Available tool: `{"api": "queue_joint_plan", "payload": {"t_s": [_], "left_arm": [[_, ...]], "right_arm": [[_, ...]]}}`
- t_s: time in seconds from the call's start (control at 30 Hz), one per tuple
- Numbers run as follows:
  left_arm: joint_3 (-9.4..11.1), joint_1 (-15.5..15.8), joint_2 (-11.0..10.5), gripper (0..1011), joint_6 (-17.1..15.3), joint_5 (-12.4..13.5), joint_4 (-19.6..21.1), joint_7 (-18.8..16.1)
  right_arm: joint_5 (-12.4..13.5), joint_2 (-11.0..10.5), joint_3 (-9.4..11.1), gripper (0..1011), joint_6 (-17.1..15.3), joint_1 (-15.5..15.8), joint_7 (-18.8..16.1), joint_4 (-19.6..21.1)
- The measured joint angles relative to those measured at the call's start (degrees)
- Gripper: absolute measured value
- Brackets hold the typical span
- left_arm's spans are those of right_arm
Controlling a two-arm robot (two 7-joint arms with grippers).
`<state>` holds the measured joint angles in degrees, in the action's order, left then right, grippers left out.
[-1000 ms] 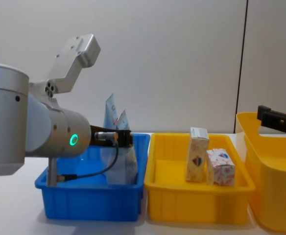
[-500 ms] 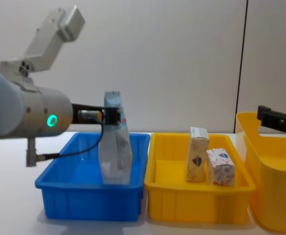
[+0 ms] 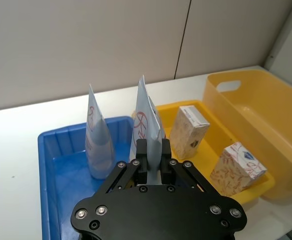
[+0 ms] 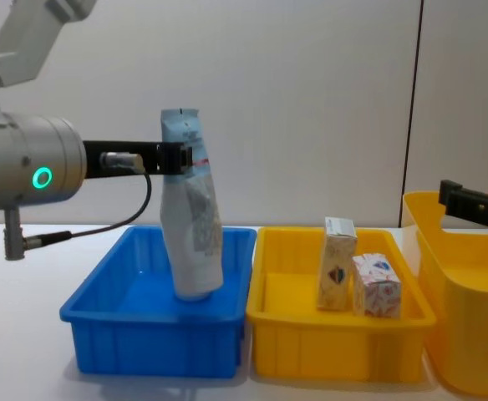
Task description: Bimanual collaborative sorting of washing and personal care products
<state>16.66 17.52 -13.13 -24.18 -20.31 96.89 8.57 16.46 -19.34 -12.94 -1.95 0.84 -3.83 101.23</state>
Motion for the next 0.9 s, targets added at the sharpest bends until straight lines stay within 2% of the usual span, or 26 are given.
{"api": "queue_joint_plan", "payload": {"t_s": [0.37,0.7,0.9], "left_arm": [[0.05,0.11,-1.42,126,5.24,-1.2,-0.02,4.46],[1.57,3.44,-2.02,126,9.71,-3.07,-3.03,10.86],[2.69,5.49,-1.98,126,10.77,-4.04,-4.97,13.75]], "right_arm": [[0.0,0.0,0.0,1003,0.0,0.0,0.0,0.0],[0.0,0.0,0.0,1003,0.0,0.0,0.0,0.0],[0.0,0.0,0.0,1003,0.0,0.0,0.0,0.0]]}}
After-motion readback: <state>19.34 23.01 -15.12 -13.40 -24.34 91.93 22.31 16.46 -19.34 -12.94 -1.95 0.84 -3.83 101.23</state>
